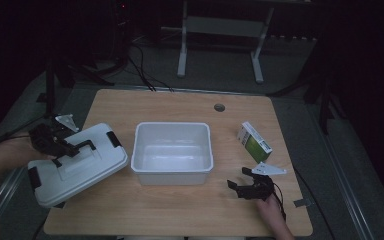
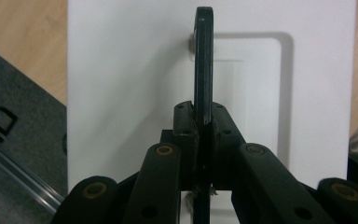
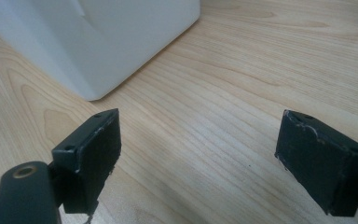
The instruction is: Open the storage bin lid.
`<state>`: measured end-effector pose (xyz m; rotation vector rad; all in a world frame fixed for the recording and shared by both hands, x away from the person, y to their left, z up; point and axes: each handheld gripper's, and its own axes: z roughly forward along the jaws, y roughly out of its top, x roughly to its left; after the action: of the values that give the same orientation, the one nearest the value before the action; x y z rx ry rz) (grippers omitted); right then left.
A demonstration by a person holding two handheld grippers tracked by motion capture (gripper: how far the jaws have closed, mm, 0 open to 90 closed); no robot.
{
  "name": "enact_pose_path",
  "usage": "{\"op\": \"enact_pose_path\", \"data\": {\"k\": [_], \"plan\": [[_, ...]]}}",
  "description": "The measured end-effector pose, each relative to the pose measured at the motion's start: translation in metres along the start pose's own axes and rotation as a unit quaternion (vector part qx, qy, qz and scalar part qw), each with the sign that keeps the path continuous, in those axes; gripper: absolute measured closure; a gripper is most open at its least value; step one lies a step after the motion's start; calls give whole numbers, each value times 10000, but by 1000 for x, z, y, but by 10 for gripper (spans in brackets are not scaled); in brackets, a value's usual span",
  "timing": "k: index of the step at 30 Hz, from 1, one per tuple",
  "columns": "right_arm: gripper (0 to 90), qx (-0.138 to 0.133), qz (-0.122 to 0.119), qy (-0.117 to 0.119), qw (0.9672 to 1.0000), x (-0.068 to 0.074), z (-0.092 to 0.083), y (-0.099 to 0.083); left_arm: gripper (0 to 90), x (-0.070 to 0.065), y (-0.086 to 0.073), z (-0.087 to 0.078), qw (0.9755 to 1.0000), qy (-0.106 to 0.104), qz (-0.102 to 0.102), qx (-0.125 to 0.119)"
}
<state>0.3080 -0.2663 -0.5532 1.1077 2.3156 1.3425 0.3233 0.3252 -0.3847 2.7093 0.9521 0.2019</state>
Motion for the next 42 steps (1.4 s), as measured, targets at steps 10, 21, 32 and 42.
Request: {"op": "enact_pose_path", "data": {"k": [10, 21, 32, 42], "plan": [[137, 27, -26, -12, 10000, 1, 0, 0, 836, 4, -9, 50, 9999, -61, -140, -7], [137, 18, -10, -6, 10000, 0, 0, 0, 834, 6, -6, 85, 9996, -140, -232, 78], [137, 24, -32, 0, 10000, 1, 1, 0, 833, 5, 1, 99, 9992, -291, -267, 44], [137, 35, -26, -2, 10000, 1, 1, 0, 530, 8, -3, 97, 9966, -421, -703, -84]]}}
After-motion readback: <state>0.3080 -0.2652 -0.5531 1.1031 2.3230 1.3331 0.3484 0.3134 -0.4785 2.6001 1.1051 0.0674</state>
